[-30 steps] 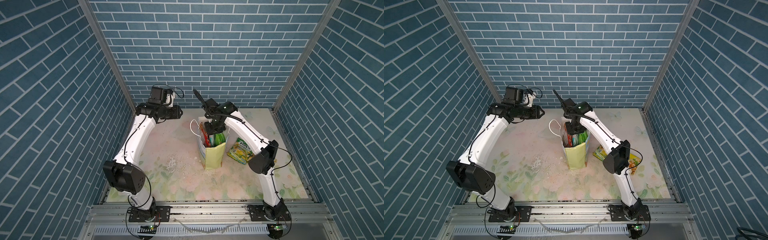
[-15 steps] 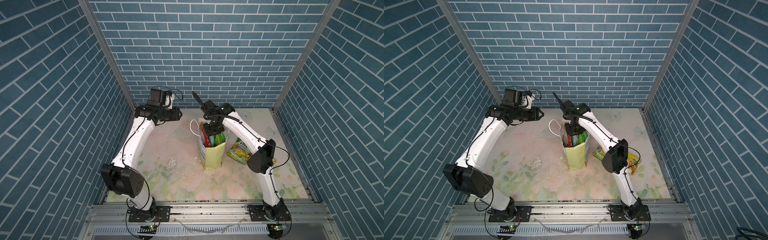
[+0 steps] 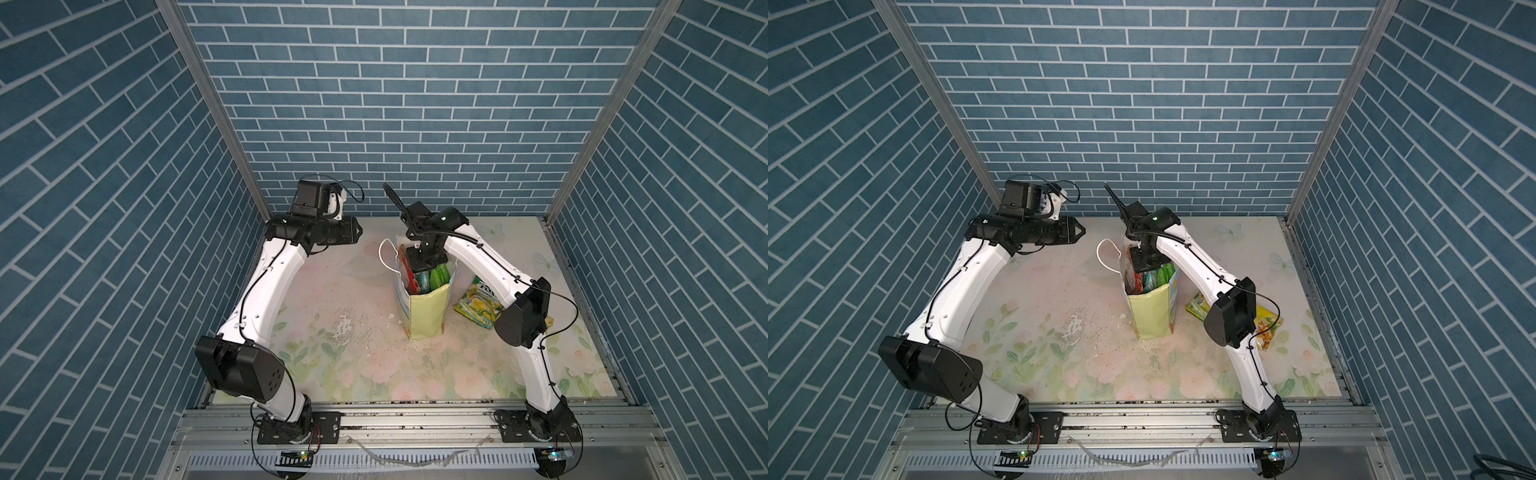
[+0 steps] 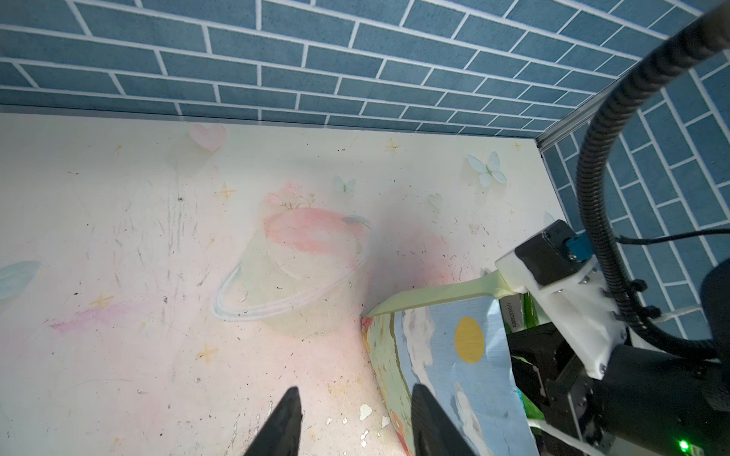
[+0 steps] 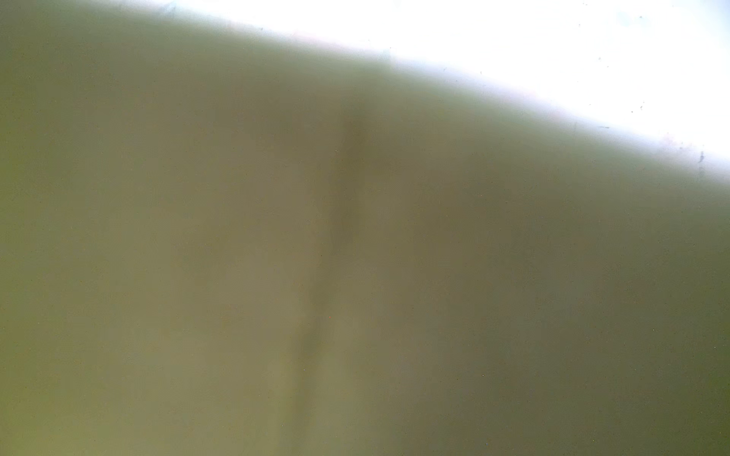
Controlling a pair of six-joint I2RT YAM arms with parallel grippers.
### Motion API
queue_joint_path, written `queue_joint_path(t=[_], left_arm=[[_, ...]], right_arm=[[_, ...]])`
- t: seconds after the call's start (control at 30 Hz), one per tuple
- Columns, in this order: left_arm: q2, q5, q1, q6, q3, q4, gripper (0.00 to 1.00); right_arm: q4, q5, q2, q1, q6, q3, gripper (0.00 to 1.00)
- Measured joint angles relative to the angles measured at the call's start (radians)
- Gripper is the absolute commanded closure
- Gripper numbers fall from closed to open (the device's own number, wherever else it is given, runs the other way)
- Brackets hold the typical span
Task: Take the snacks out of the paper bag
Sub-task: Pick up the snack from the paper bag.
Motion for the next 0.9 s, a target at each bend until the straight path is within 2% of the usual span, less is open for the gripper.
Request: queue_joint_path(t=[0.9], left_arm=[[-0.015,-0.061,0.000,-0.021,-0.037,0.030,0.53]], right_arm=[[0.008,-0.025,-0.121,-0.013,-0.115,0.068,1.00]])
